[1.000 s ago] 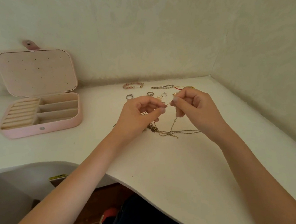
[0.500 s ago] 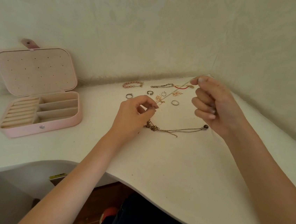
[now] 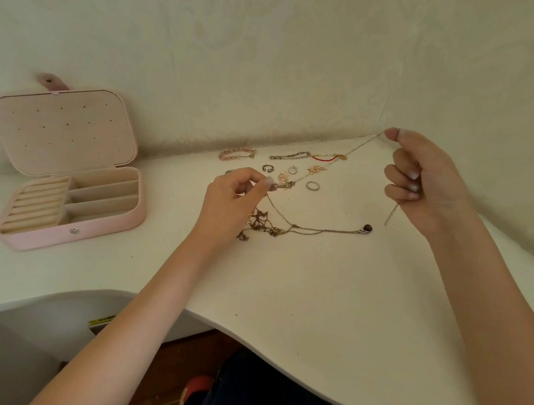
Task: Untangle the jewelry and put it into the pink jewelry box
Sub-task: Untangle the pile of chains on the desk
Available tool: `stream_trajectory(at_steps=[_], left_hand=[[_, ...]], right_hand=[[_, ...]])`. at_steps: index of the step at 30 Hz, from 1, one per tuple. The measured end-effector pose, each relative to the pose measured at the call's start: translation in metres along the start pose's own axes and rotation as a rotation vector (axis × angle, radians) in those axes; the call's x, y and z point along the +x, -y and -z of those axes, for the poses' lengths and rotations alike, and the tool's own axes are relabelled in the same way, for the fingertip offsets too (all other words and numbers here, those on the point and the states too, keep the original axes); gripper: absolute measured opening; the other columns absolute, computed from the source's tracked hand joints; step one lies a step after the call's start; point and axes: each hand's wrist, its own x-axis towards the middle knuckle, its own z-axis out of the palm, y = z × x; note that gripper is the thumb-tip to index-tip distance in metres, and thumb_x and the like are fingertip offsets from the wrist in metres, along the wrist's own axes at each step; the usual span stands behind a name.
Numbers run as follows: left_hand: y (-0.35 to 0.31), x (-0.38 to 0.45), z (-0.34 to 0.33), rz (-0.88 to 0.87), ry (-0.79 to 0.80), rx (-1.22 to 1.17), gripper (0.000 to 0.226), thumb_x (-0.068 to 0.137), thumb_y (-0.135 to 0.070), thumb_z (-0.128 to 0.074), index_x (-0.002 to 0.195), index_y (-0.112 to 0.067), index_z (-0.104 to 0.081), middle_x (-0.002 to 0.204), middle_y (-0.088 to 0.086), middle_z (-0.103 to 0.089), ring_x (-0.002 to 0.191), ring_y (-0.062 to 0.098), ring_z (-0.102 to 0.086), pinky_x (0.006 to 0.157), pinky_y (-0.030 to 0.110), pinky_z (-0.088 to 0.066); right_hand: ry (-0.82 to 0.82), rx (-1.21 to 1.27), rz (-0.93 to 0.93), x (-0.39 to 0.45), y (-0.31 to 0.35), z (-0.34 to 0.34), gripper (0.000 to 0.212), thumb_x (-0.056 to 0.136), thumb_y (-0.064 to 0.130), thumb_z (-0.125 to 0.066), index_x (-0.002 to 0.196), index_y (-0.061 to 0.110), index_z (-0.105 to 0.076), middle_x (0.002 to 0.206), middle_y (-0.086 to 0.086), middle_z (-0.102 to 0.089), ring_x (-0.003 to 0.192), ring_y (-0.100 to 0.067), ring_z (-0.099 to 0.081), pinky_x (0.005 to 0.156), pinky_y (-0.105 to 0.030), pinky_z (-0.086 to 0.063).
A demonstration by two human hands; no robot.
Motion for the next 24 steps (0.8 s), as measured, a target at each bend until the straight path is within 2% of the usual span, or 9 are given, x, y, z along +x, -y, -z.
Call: stream_trajectory(at_steps=[4, 7, 9, 12, 15, 17, 20, 22, 24], left_hand=[[-0.001, -0.001, 0.001, 0.019, -0.030, -0.034, 0.022, 0.094, -0.026, -0.053, 0.081, -0.014, -0.066, 0.052, 0.011, -0.036, 0.050, 0.021, -0.029, 0.051, 0.027, -0.024], [-0.003, -0.001, 0.001, 0.056, -0.037, -0.070, 0.026, 0.098, -0.025, -0.045, 0.083, -0.011, -0.060, 0.039, -0.002, -0.043, 0.035, 0.011, -0.033, 0.040, 0.019, -0.029], [-0.005, -0.002, 0.001, 0.081, -0.006, -0.117, 0.028, 0.099, -0.027, -0.042, 0.082, -0.012, -0.058, 0.037, -0.003, -0.046, 0.031, 0.011, -0.034, 0.037, 0.017, -0.030], [-0.007, -0.002, 0.002, 0.111, 0.080, -0.226, 0.030, 0.098, -0.030, -0.045, 0.079, -0.013, -0.062, 0.033, -0.001, -0.041, 0.030, 0.013, -0.029, 0.038, 0.018, -0.028], [-0.009, -0.001, 0.002, 0.141, 0.137, -0.322, 0.029, 0.097, -0.029, -0.047, 0.082, -0.012, -0.065, 0.032, -0.003, -0.035, 0.030, 0.010, -0.026, 0.037, 0.016, -0.026], [-0.009, -0.001, 0.003, 0.149, 0.161, -0.352, 0.027, 0.097, -0.028, -0.048, 0.085, -0.013, -0.067, 0.032, -0.003, -0.033, 0.030, 0.009, -0.024, 0.037, 0.016, -0.025], [-0.009, -0.001, 0.004, 0.149, 0.173, -0.369, 0.026, 0.097, -0.027, -0.048, 0.090, -0.014, -0.068, 0.032, -0.004, -0.032, 0.030, 0.009, -0.024, 0.037, 0.017, -0.022], [-0.009, -0.001, 0.005, 0.145, 0.177, -0.366, 0.024, 0.097, -0.027, -0.047, 0.092, -0.016, -0.069, 0.033, -0.004, -0.032, 0.030, 0.008, -0.024, 0.037, 0.017, -0.022], [-0.009, -0.001, 0.005, 0.143, 0.180, -0.377, 0.024, 0.097, -0.026, -0.047, 0.093, -0.019, -0.070, 0.033, -0.004, -0.032, 0.031, 0.008, -0.023, 0.037, 0.017, -0.022]], right_hand=[[-0.035, 0.041, -0.008, 0.002, 0.000, 0.005, 0.018, 0.092, 0.024, -0.052, 0.080, 0.021, -0.063, 0.048, 0.008, -0.017, 0.043, -0.007, -0.012, 0.039, -0.020, -0.007], [-0.034, 0.044, -0.017, 0.003, -0.004, 0.004, 0.017, 0.092, 0.024, -0.053, 0.079, 0.021, -0.064, 0.048, 0.008, -0.018, 0.043, -0.007, -0.014, 0.038, -0.018, -0.011], [-0.039, -0.016, 0.014, 0.003, -0.005, 0.003, 0.017, 0.091, 0.022, -0.054, 0.079, 0.020, -0.066, 0.048, 0.007, -0.025, 0.044, -0.008, -0.020, 0.038, -0.018, -0.018], [-0.089, -0.290, 0.125, 0.003, -0.011, -0.001, 0.018, 0.090, 0.016, -0.056, 0.077, 0.020, -0.068, 0.057, 0.003, -0.046, 0.050, -0.009, -0.039, 0.049, -0.018, -0.038], [-0.094, -0.587, 0.238, 0.006, -0.026, -0.004, 0.013, 0.090, 0.016, -0.059, 0.081, 0.020, -0.068, 0.081, 0.005, -0.066, 0.061, -0.005, -0.055, 0.061, -0.017, -0.048], [-0.061, -0.871, 0.267, 0.009, -0.040, -0.004, 0.008, 0.088, 0.024, -0.062, 0.094, 0.025, -0.066, 0.097, 0.006, -0.064, 0.077, -0.010, -0.058, 0.074, -0.028, -0.049], [-0.066, -1.343, 0.362, 0.008, -0.056, -0.007, 0.028, 0.085, 0.033, -0.065, 0.112, 0.031, -0.058, 0.117, 0.004, -0.051, 0.101, -0.017, -0.051, 0.085, -0.036, -0.036], [0.023, -1.273, 0.474, 0.004, -0.058, -0.018, 0.027, 0.083, 0.035, -0.066, 0.109, 0.030, -0.060, 0.115, 0.003, -0.052, 0.100, -0.016, -0.051, 0.084, -0.035, -0.039], [0.241, -1.129, 0.405, 0.000, -0.060, -0.027, 0.016, 0.083, 0.035, -0.067, 0.098, 0.031, -0.065, 0.105, 0.006, -0.059, 0.089, -0.013, -0.055, 0.084, -0.035, -0.045]])
